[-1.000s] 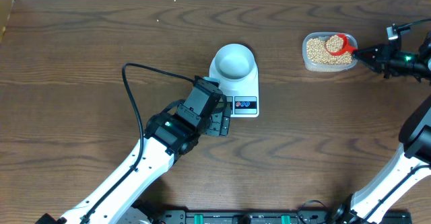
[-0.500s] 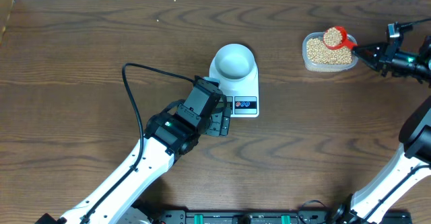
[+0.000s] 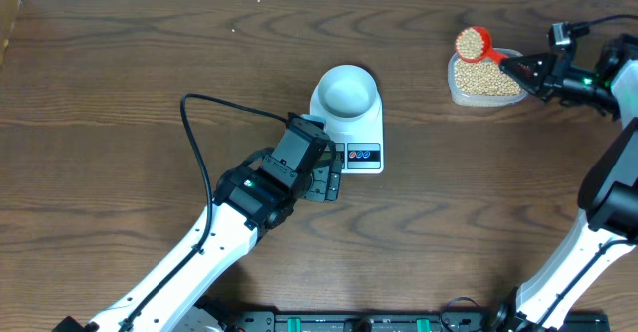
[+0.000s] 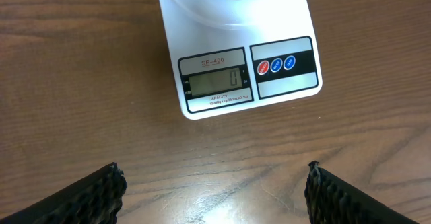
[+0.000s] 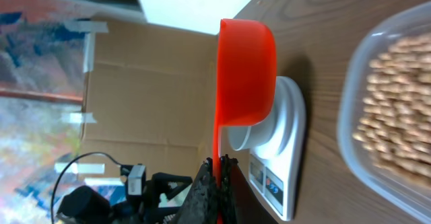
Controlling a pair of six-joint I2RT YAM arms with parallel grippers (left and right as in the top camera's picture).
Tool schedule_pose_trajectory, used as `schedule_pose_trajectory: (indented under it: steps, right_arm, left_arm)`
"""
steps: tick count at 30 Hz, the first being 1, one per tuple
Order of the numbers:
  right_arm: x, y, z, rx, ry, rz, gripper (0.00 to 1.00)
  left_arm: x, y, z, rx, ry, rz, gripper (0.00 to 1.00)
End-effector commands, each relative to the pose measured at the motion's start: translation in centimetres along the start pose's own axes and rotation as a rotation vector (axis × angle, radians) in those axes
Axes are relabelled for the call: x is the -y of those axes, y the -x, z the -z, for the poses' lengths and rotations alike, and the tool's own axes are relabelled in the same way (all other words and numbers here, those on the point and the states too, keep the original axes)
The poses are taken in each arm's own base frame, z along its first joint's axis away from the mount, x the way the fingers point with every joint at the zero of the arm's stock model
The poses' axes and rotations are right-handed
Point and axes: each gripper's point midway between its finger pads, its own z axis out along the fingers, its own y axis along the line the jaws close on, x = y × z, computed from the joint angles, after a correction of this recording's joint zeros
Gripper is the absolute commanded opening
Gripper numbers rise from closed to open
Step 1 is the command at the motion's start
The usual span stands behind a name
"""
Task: Scoop item into bowl and weigh 50g on scale
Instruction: 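Drag the scoop through the soybeans with the right gripper to fill it, then carry the filled scoop left with the right gripper over the white bowl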
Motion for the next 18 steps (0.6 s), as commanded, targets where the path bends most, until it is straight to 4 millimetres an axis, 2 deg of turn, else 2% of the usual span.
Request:
schedule_pose_trajectory:
  steps: [1, 10, 18]
  right_arm:
    - [-1.6, -0.4, -1.7, -0.018, 0.089, 0.026, 0.01]
    - [-3.0, -3.1, -7.2, -0.151, 0.126, 0.033, 0.01]
    - [-2.7, -6.2, -11.2, -0.284, 0.064, 0.030, 0.01]
  left_arm:
    - [-0.2, 0.1, 0.0, 0.005, 0.009, -0.004, 0.88]
    - [-0.2, 0.1, 0.0, 0.005, 0.009, -0.004, 0.88]
    - [-0.2, 0.1, 0.0, 0.005, 0.009, -0.004, 0.88]
